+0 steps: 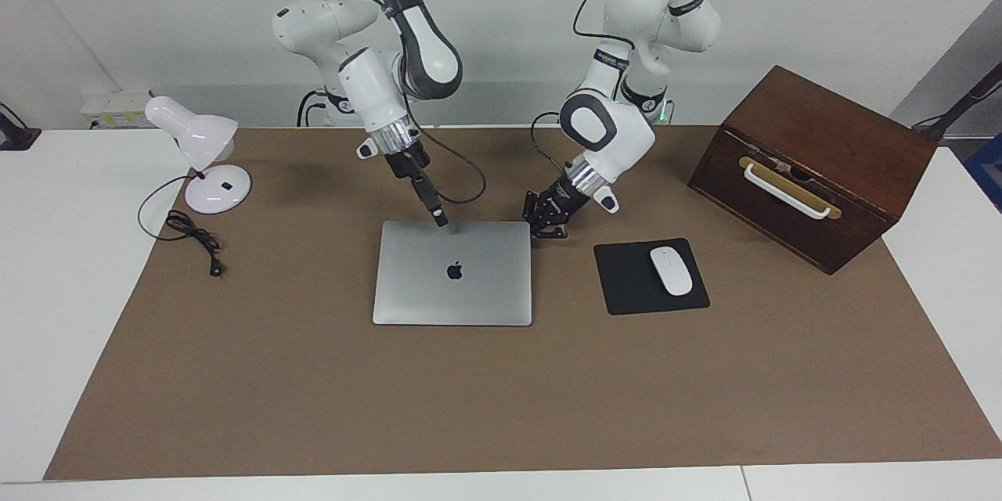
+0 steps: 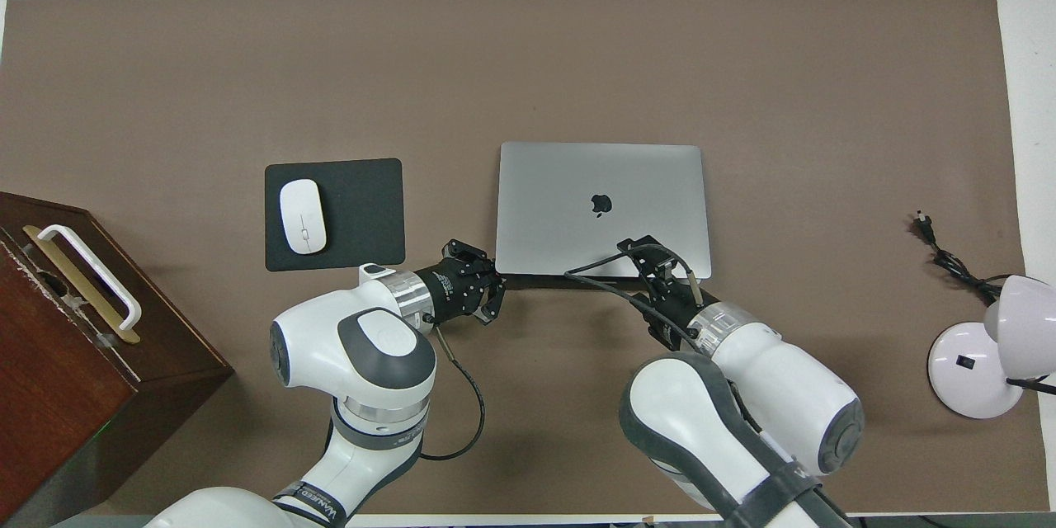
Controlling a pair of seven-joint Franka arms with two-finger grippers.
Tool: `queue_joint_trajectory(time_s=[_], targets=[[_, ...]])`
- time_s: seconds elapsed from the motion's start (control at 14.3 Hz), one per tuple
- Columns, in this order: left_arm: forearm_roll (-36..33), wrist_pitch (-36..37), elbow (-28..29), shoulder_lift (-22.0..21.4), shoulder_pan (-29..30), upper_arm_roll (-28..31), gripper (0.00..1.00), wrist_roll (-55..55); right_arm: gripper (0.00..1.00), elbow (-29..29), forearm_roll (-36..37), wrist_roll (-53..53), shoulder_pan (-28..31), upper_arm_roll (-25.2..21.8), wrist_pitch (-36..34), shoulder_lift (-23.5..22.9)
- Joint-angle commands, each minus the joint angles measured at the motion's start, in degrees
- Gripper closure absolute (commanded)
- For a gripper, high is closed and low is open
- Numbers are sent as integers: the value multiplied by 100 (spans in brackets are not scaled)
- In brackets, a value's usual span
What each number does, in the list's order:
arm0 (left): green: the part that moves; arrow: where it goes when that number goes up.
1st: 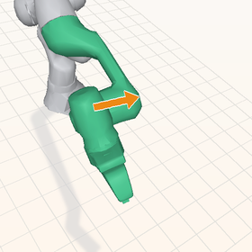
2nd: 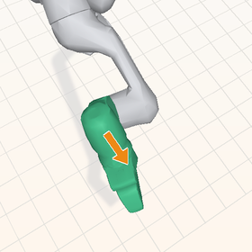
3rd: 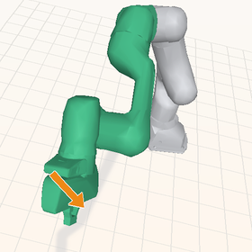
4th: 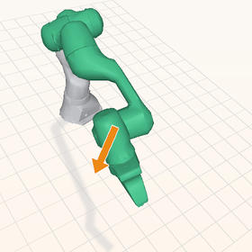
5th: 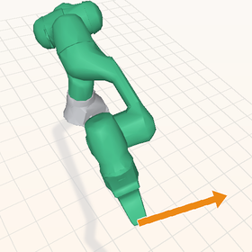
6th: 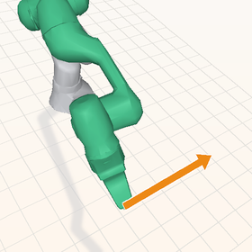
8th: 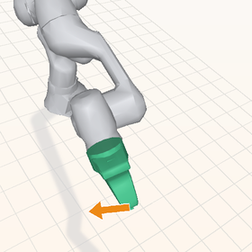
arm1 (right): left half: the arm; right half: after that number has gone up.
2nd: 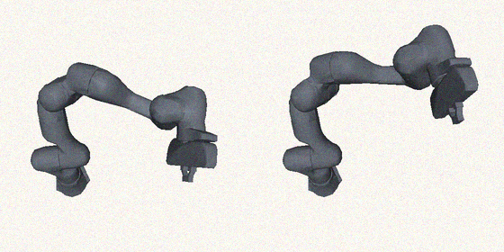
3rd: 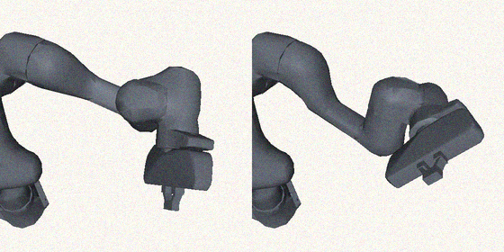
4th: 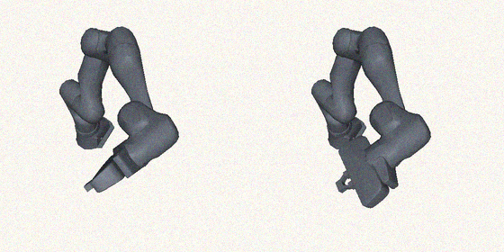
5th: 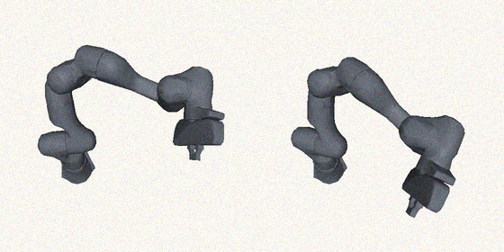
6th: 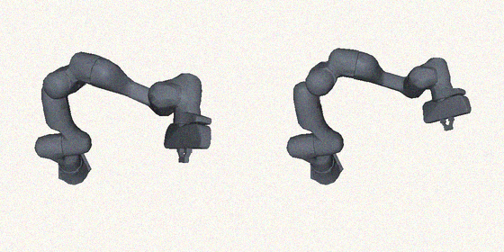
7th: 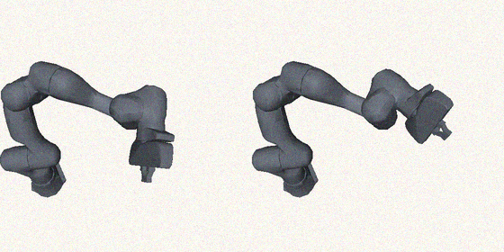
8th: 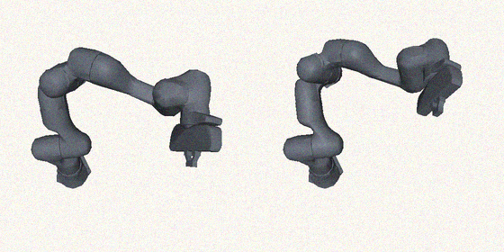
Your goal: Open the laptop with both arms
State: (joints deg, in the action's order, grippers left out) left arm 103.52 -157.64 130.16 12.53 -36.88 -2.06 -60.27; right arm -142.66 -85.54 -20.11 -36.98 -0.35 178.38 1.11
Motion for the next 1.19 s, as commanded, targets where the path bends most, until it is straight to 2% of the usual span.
queue_joint_trajectory(time_s=[0.0,0.63,1.12], targets=[[265,-118,-114,232,-126,56,100,331,0,151,-129,69,146,18,-102,-85],[520,-127,-105,241,-135,56,100,525,0,669,-120,289,419,9,-225,-568],[564,-127,-105,241,-135,56,100,534,0,731,-129,271,358,18,-190,-569]])
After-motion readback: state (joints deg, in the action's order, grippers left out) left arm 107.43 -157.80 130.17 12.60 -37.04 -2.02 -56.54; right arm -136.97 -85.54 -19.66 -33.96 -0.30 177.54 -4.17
